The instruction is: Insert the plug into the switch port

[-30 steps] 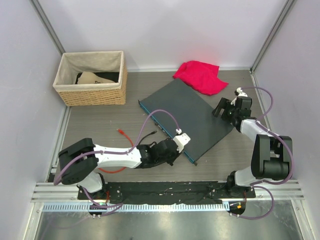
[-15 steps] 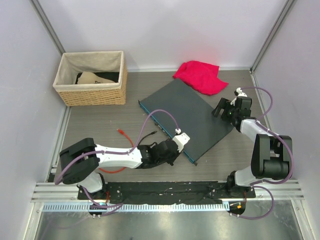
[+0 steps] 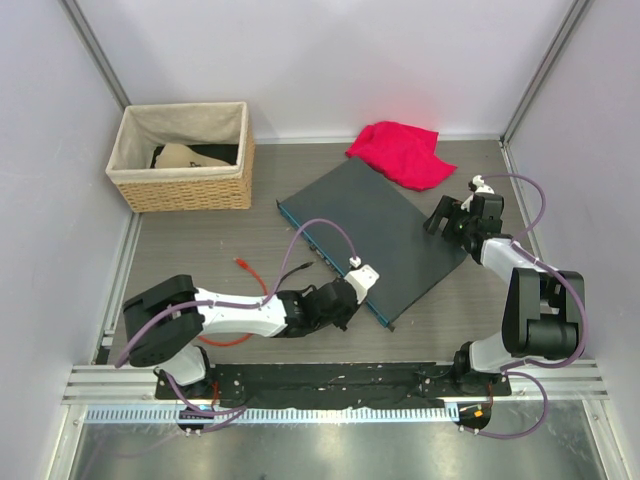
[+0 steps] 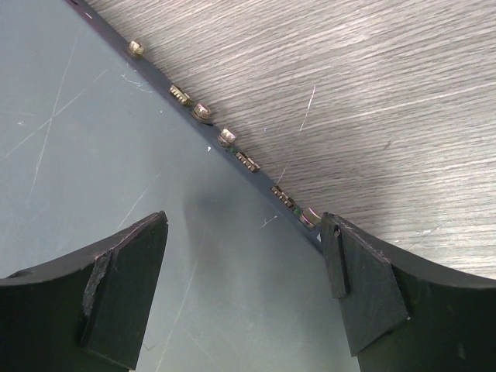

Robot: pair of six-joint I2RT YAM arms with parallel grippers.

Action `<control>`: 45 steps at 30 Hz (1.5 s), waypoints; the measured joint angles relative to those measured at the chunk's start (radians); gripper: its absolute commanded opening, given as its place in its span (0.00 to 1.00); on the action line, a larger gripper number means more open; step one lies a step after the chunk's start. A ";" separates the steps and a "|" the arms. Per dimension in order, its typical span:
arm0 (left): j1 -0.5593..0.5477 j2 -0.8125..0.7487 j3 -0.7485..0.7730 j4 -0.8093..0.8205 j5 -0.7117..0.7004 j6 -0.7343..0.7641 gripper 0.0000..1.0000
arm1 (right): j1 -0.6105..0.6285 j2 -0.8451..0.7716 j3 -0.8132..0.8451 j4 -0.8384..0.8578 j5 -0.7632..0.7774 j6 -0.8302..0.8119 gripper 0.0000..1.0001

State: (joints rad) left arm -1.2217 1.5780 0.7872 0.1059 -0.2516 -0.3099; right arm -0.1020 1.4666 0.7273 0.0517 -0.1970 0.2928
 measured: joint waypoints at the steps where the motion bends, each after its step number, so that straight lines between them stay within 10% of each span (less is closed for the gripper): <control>1: 0.000 0.005 0.000 0.001 -0.001 0.000 0.00 | 0.000 0.000 0.000 0.000 0.000 0.000 0.88; 45: 0.000 0.050 -0.030 0.130 -0.020 0.009 0.00 | 0.000 0.000 0.000 0.000 -0.013 -0.005 0.88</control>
State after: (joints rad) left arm -1.2217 1.6279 0.7570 0.2363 -0.2714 -0.3012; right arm -0.1020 1.4666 0.7273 0.0517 -0.2100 0.2878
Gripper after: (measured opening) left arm 0.033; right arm 0.884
